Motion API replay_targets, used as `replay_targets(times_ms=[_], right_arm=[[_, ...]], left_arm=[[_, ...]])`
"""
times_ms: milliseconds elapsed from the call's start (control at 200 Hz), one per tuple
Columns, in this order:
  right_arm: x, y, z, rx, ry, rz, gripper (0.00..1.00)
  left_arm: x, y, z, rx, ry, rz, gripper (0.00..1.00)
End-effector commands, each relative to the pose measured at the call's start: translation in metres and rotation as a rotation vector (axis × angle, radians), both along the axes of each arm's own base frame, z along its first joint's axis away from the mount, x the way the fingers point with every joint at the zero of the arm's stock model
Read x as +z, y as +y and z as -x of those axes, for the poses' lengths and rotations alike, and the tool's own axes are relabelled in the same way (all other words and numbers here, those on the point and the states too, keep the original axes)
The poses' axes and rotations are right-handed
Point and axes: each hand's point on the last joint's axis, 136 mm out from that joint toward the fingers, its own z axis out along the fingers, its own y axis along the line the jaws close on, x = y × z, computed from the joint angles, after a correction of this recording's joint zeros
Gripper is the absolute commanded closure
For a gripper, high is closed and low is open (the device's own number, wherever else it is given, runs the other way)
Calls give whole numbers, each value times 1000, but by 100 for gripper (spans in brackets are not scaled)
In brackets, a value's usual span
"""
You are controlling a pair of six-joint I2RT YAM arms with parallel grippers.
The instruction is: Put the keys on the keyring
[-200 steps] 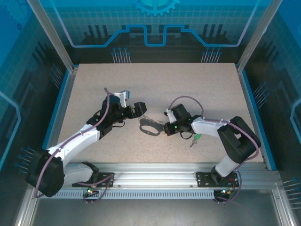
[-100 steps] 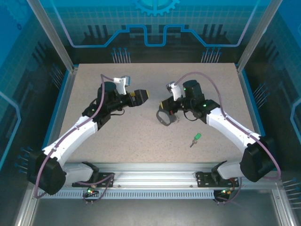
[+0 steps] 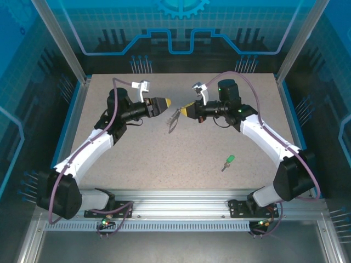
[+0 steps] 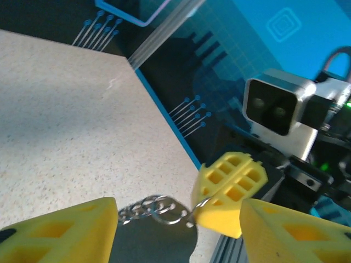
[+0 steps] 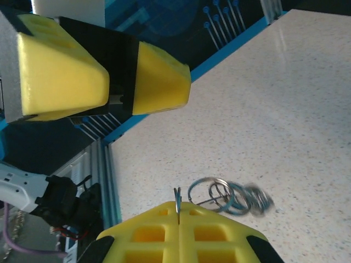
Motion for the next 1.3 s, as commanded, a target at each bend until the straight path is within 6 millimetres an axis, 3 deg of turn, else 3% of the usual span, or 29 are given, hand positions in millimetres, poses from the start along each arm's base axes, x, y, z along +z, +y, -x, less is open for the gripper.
replay_targets(times_ms=[0,90,215,790,1295], right_arm=[[25,5,2,68,-37,-81,100],[26,6,3,74,-30,-96,100],[26,7,5,77,-20,-110,100],[32,3,12,45,-41,-138,100],[44,3,12,48,-60,-165,100]], left_arm=[[17,-7,11,-93,-70,54,46],[19,-8,15,-115,-77,65,58],[21,-11,20,-153,-79,93,67],[6,-28,29,-249,-23,119,57],[2,-42,31,-282,-25,135,61]])
